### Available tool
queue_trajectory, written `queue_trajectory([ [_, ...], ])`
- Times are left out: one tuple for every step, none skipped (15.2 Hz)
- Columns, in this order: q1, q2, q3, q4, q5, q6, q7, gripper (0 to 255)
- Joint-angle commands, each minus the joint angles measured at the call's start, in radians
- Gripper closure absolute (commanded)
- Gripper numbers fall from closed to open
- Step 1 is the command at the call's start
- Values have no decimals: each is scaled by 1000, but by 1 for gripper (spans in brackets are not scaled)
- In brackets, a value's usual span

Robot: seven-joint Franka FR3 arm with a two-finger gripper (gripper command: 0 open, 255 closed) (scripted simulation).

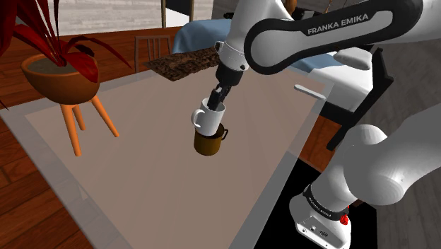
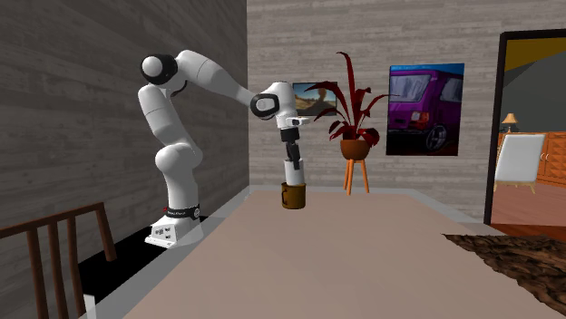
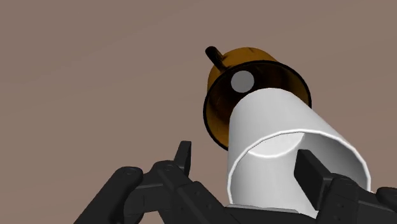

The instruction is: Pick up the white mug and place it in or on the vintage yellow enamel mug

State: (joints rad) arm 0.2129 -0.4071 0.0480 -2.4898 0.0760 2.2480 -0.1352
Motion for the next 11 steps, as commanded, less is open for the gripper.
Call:
queue_trajectory([
  [0, 0, 0, 0, 0, 0, 0, 0],
  [0, 0, 0, 0, 0, 0, 0, 0],
  [0, 0, 0, 0, 0, 0, 0, 0],
  [-1, -19, -2, 18, -1, -37, 0, 0],
  [-2, -37, -3, 37, -3, -74, 1, 0],
  [-2, -53, -5, 57, -4, -111, 1, 0],
  [-3, -65, -6, 74, -5, -139, 2, 0],
  [-3, -65, -6, 74, -5, -139, 2, 0],
  [-3, -65, -6, 74, -5, -139, 2, 0],
  [-3, -65, -6, 74, -5, -139, 2, 0],
  [-3, -65, -6, 74, -5, -139, 2, 0],
])
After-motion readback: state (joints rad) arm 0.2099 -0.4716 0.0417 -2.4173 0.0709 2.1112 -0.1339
